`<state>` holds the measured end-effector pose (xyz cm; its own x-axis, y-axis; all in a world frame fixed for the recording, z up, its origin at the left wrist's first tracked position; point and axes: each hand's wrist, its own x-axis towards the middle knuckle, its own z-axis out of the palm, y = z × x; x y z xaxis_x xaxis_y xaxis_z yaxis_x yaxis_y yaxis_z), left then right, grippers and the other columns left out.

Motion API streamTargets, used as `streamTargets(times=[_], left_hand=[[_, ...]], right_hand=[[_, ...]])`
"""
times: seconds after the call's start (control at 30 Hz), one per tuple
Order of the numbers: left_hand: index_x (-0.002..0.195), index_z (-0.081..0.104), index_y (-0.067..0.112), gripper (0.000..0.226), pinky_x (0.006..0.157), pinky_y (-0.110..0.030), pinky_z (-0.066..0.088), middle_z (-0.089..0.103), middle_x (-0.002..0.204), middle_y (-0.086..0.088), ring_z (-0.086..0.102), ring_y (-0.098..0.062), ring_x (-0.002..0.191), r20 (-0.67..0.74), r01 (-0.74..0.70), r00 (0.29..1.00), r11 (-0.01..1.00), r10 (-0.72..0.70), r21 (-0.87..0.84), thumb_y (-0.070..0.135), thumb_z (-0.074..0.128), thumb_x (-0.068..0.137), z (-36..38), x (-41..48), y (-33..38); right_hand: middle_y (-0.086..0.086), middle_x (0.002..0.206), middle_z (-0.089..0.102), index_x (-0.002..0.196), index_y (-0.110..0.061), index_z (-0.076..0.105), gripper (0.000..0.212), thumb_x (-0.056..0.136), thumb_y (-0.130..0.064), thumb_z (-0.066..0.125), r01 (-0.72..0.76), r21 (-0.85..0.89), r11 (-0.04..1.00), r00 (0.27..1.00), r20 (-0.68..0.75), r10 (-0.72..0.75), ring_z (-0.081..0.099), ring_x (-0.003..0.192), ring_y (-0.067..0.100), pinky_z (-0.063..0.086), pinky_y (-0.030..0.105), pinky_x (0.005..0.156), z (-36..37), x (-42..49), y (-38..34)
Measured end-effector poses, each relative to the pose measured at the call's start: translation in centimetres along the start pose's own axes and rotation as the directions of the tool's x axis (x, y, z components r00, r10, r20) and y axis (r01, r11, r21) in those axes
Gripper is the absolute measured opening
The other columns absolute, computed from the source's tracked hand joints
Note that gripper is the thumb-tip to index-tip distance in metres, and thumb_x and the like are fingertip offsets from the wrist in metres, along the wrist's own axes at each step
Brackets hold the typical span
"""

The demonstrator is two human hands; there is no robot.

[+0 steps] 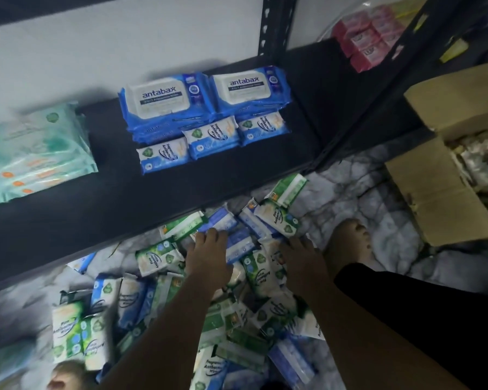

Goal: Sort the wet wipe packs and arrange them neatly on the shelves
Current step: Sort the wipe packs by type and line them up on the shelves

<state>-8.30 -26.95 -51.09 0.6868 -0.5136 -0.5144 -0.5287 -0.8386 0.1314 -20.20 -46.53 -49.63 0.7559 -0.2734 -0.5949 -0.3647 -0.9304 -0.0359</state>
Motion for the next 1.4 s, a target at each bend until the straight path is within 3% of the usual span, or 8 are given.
streamTargets(times=[0.27, 0.4, 0.57, 0.67, 0.83, 0.97, 1.23, 1.4], left_hand=[[0.119, 0.055, 0.016, 0.064, 0.095, -0.039, 0.047, 0.047, 0.121, -0.003, 0.046, -0.025, 0.115, -0.016, 0.114, 0.992, 0.963, -0.121, -0.243, 0.053, 0.064, 0.068, -2.0, -2.4, -0.6], [0.083, 0.062, 0.021, 0.039, 0.061, -0.028, 0.049, 0.06, 0.089, -0.001, 0.06, -0.021, 0.081, -0.053, 0.149, 0.977, 0.84, -0.207, -0.522, 0.053, 0.051, 0.061, -4.5, -4.9, -1.1], [0.097, 0.068, 0.026, 0.046, 0.066, -0.028, 0.048, 0.069, 0.083, 0.002, 0.067, -0.017, 0.076, -0.094, 0.132, 0.946, 0.632, -0.311, -0.763, 0.062, 0.053, 0.073, -8.3, -9.6, -1.3], [0.067, 0.055, 0.011, 0.063, 0.065, -0.034, 0.047, 0.059, 0.059, -0.008, 0.064, -0.027, 0.066, -0.105, 0.113, 0.922, 0.519, -0.373, -0.847, 0.07, 0.054, 0.089, -10.0, -12.0, -1.6], [0.092, 0.073, 0.013, 0.052, 0.066, -0.035, 0.059, 0.074, 0.078, -0.006, 0.07, -0.02, 0.067, -0.128, -0.013, 0.935, 0.33, -0.33, -0.944, 0.064, 0.073, 0.081, -12.4, -15.3, -2.3], [0.084, 0.071, 0.006, 0.028, 0.05, -0.026, 0.046, 0.064, 0.066, -0.007, 0.058, -0.014, 0.054, -0.135, -0.074, 0.955, 0.229, -0.264, -0.971, 0.026, 0.088, 0.077, -14.4, -17.0, -2.1], [0.113, 0.068, 0.029, 0.033, 0.074, -0.022, 0.053, 0.075, 0.105, 0.008, 0.07, -0.003, 0.09, -0.259, -0.207, 0.939, 0.229, -0.226, -0.951, 0.054, 0.062, 0.092, -16.1, -19.0, -1.1], [0.121, 0.047, 0.026, 0.031, 0.072, -0.016, 0.051, 0.064, 0.113, 0.001, 0.063, -0.01, 0.091, -0.1, -0.072, 0.988, 0.222, -0.115, -0.972, 0.042, 0.06, 0.099, -16.1, -19.1, -1.2]], right_hand=[[-0.002, 0.108, 0.052, 0.101, -0.036, 0.058, 0.018, 0.088, -0.023, 0.06, 0.012, 0.364, 0.931, 0.991, -0.127, 0.037, 0.049, 0.107, 0.025, 0.042, 0.038, 0.089, -2.7, -1.6, -0.6], [-0.007, 0.094, 0.056, 0.095, -0.036, 0.051, 0.02, 0.091, -0.019, 0.061, -0.078, 0.646, 0.759, 0.986, -0.063, 0.155, 0.051, 0.087, 0.015, 0.046, 0.031, 0.08, -4.9, -3.0, -1.8], [0.007, 0.106, 0.069, 0.108, -0.016, 0.065, 0.029, 0.084, -0.009, 0.079, -0.081, 0.984, 0.162, 0.982, 0.05, 0.183, 0.066, 0.096, 0.021, 0.05, 0.033, 0.071, -8.4, -5.8, -3.1], [0.005, 0.111, 0.069, 0.111, -0.023, 0.062, 0.022, 0.091, -0.019, 0.07, -0.111, 0.983, -0.146, 0.977, 0.135, 0.166, 0.065, 0.098, 0.022, 0.043, 0.035, 0.076, -9.8, -8.4, -4.5], [0.023, 0.121, 0.068, 0.124, -0.003, 0.064, 0.048, 0.103, -0.043, 0.048, -0.213, 0.789, -0.577, 0.968, 0.249, -0.018, 0.065, 0.101, 0.038, 0.05, 0.048, 0.088, -11.7, -10.7, -6.3], [0.031, 0.115, 0.067, 0.126, -0.013, 0.053, 0.025, 0.101, -0.01, 0.052, -0.077, 0.808, -0.584, 0.995, 0.101, 0.008, 0.07, 0.087, 0.042, 0.055, 0.055, 0.079, -12.7, -12.4, -7.8], [0.023, 0.103, 0.071, 0.117, -0.009, 0.051, 0.021, 0.099, 0.002, 0.055, 0.019, 0.898, -0.44, 0.991, 0.041, 0.127, 0.07, 0.085, 0.037, 0.053, 0.065, 0.088, -13.8, -13.4, -9.0], [0.023, 0.107, 0.068, 0.108, -0.013, 0.053, 0.031, 0.089, 0.007, 0.066, 0.091, 0.907, -0.411, 0.957, 0.035, 0.289, 0.067, 0.078, 0.031, 0.057, 0.041, 0.07, -14.4, -13.0, -9.0]])
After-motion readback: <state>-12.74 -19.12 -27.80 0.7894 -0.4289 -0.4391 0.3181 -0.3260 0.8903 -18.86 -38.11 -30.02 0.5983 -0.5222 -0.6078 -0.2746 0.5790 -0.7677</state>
